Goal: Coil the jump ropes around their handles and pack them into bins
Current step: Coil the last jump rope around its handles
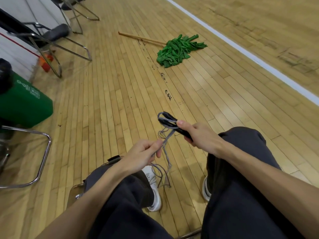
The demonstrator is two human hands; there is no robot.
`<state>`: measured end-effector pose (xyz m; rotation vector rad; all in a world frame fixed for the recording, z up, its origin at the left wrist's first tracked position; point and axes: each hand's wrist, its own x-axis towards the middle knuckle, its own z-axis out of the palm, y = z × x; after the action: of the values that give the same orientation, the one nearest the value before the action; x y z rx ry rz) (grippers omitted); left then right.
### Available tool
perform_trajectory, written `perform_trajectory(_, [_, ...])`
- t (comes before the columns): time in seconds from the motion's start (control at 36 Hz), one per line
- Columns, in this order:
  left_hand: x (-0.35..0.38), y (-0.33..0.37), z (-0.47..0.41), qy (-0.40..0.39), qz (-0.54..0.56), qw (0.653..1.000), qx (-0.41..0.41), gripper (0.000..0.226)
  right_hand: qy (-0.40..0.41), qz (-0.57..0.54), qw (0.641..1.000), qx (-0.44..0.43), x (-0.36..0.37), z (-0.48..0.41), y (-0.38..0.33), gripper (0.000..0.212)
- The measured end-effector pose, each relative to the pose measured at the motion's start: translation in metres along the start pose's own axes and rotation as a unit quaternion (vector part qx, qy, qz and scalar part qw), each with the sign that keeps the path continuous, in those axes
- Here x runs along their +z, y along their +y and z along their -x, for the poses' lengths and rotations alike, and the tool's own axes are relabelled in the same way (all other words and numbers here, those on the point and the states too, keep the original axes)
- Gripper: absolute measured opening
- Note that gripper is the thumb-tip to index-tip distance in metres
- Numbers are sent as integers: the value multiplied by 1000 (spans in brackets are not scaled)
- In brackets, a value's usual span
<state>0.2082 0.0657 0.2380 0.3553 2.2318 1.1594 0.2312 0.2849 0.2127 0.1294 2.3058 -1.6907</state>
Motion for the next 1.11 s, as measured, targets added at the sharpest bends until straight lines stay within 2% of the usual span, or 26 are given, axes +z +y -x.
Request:
perform_trajectory(0.08, [-7,-3,4,22,-52,998,14,48,37,39,998,20,2,-7,2,84])
perform_trajectory(0.22, [-12,4,12,35,-216,974,61,36,72,88,993,40,8,-15,6,83])
perform_trajectory(0.33, [-11,18,18,28,-360,929,81,23,76,108,990,55,10,-18,8,82])
perform_trajectory(0.53, [-25,47,19,9,-540,831,137,30,50,137,987,64,19,-14,10,77])
perform_trajectory(0.64, [-33,65,15,-17,-597,785,162,32,32,156,985,63,25,-10,9,74])
perform_trajectory(0.78, [-36,82,7,-56,-628,757,168,33,-1,192,980,59,33,-6,12,83])
perform_trajectory(0.89, [-35,88,1,-80,-631,754,167,33,-18,236,970,49,36,1,16,73])
perform_trajectory(1.11, [-38,91,-15,-120,-570,799,152,30,-69,249,966,27,37,10,17,71])
